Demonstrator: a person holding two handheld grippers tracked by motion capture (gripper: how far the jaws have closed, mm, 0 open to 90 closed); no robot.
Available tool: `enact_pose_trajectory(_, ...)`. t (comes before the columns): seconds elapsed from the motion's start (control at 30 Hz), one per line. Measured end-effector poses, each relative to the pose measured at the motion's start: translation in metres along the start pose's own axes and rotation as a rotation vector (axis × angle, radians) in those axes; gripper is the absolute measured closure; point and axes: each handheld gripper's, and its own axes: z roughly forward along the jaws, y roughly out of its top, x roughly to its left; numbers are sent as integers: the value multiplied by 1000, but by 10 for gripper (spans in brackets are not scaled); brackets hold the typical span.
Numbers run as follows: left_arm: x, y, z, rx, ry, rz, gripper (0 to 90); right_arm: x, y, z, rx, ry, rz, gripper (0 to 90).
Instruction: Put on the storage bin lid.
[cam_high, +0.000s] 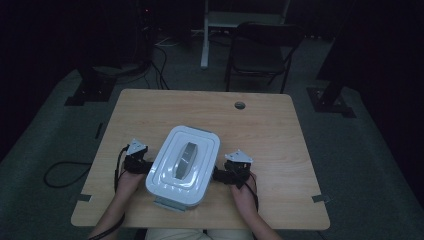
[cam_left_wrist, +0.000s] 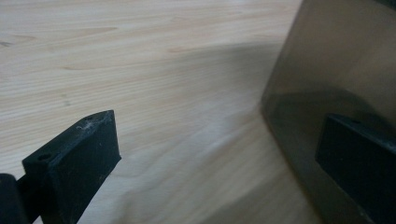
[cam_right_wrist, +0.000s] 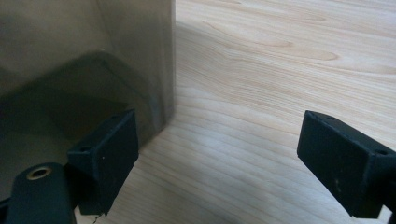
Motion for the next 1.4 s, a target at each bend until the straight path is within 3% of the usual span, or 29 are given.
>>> enact_pose_trajectory(0.07, -8, 0, 0, 8, 11, 7, 5, 0, 0, 0, 18, -25, -27, 127)
enact_pose_trajectory(0.37, -24, -2, -1, 37, 17, 23, 6, -7, -4, -6, 18, -31, -16, 128)
enact_pose_trajectory(0.57, -38, -5, -6, 83, 11, 110, 5, -16, -10, -16, 22, 32, 6, 144)
enact_pose_trajectory(0.77, -49, -5, -7, 91, -21, 127, 6, -26, -11, -23, 18, 39, 5, 149)
enact_pose_trajectory(0.93, -60, -4, -8, 84, -74, 124, 5, -36, -14, -32, 21, 49, -2, 148)
enact_pose_trajectory(1.23, -75, 2, 8, 92, -132, 122, 5, -57, -22, -36, 30, 36, 39, 152)
enact_pose_trajectory(1.4, -86, 7, 15, 91, -125, 147, 5, -69, -22, -38, 29, 26, 43, 167)
